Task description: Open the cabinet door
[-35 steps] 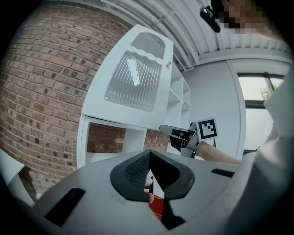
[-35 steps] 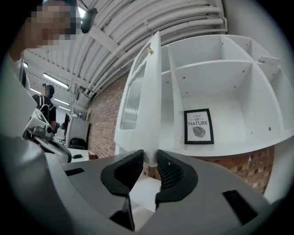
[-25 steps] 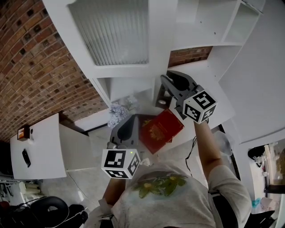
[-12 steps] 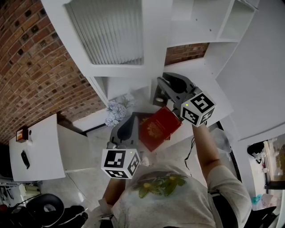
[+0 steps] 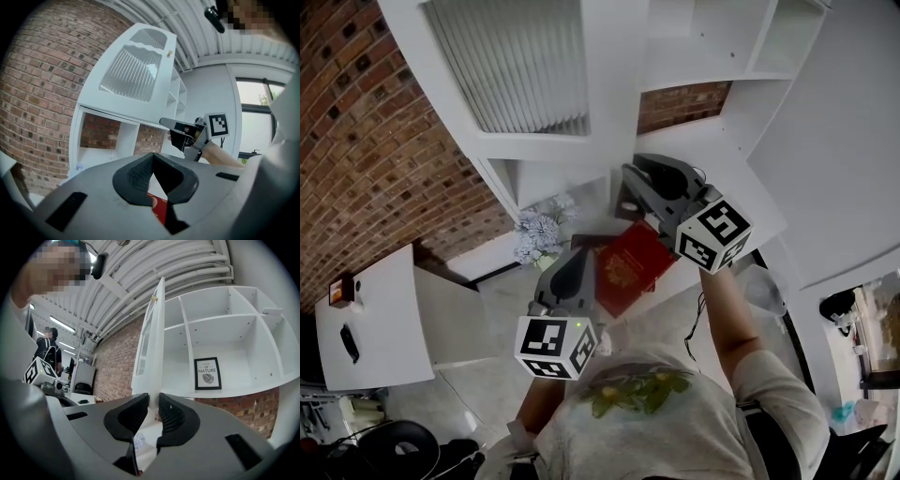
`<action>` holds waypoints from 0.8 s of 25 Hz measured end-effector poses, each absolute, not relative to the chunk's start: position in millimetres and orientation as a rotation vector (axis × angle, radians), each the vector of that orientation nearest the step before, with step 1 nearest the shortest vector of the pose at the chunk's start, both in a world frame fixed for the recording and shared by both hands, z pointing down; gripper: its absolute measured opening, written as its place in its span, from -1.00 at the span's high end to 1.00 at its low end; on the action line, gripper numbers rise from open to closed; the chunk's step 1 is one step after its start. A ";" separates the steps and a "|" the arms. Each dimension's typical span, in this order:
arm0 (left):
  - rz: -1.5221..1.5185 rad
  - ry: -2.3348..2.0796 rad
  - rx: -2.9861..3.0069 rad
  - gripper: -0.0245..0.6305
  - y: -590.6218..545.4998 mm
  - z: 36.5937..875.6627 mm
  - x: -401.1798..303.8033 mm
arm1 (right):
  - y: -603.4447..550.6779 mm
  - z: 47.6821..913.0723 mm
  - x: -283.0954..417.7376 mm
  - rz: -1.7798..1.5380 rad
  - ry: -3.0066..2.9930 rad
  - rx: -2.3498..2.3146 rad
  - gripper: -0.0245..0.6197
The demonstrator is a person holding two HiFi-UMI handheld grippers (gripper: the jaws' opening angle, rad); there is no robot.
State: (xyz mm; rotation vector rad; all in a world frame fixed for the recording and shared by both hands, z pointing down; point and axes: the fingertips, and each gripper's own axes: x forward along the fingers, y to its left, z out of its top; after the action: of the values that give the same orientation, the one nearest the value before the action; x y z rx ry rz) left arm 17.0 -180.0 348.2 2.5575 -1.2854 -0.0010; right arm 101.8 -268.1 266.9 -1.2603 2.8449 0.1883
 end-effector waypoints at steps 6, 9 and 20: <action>-0.015 -1.330 2.516 0.90 -174.8 358.0 2.8 | -254.2 265.8 96.7 0.188 2.821 -1.253 0.68; -0.015 -1.351 2.506 0.90 -166.6 362.6 -2.5 | -247.2 265.4 94.4 0.198 2.807 -1.267 0.68; 0.005 -1.378 2.483 0.90 -143.3 370.9 -17.7 | -212.0 264.1 75.4 0.233 2.780 -1.229 0.70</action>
State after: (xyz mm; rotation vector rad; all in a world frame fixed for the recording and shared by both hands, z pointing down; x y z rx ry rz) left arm -17.7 -143.3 370.9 2.4832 -1.3785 0.0052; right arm 75.4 -212.0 264.1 -1.2292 2.7804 0.2331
